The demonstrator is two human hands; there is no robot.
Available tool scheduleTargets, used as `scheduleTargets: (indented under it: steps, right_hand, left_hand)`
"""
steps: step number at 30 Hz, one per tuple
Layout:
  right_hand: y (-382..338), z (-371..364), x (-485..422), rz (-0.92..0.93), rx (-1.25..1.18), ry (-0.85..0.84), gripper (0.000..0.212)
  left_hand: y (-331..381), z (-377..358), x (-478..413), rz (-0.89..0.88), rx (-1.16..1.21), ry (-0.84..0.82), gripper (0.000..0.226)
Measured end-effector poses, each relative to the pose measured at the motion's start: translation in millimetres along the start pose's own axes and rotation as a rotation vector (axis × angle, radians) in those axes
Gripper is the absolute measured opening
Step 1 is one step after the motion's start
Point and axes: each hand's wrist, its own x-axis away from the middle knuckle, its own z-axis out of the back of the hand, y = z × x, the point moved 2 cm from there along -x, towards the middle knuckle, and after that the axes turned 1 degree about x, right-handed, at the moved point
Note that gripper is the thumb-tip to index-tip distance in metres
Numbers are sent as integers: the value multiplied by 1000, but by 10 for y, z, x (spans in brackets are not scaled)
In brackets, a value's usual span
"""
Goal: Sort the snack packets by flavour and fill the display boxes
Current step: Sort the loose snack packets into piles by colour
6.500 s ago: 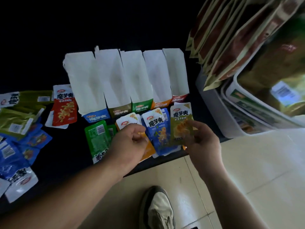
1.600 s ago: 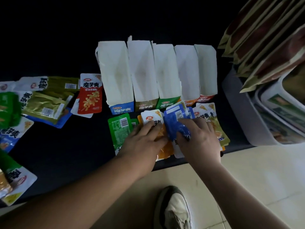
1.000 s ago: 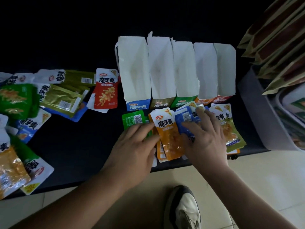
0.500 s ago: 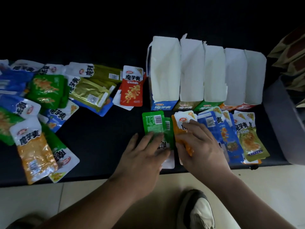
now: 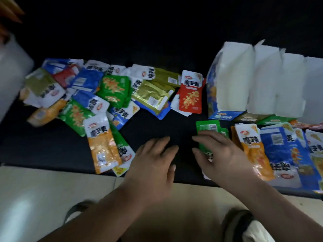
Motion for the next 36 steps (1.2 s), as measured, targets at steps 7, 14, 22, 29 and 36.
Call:
scheduleTargets:
  steps: [7, 14, 22, 29, 36]
  right_hand:
    - [-458, -244, -376, 107, 56, -163, 37]
    - [-1046, -534, -798, 146, -41, -438, 54]
    - [-1179, -546, -931, 84, -57, -640, 66]
    - [-1301, -615, -948, 39, 19, -606, 55]
    - [-1174, -669, -762, -65, -126, -436, 45]
  left_hand:
    - [-464, 88, 411, 100, -40, 123, 50]
    - [-936, 169, 692, 466, -111, 16, 85]
    - [-897, 166, 752, 329, 126, 234, 77]
    - [-1003, 41, 658, 541, 67, 331, 64]
    - [-882, -52, 490, 486, 297, 349, 61]
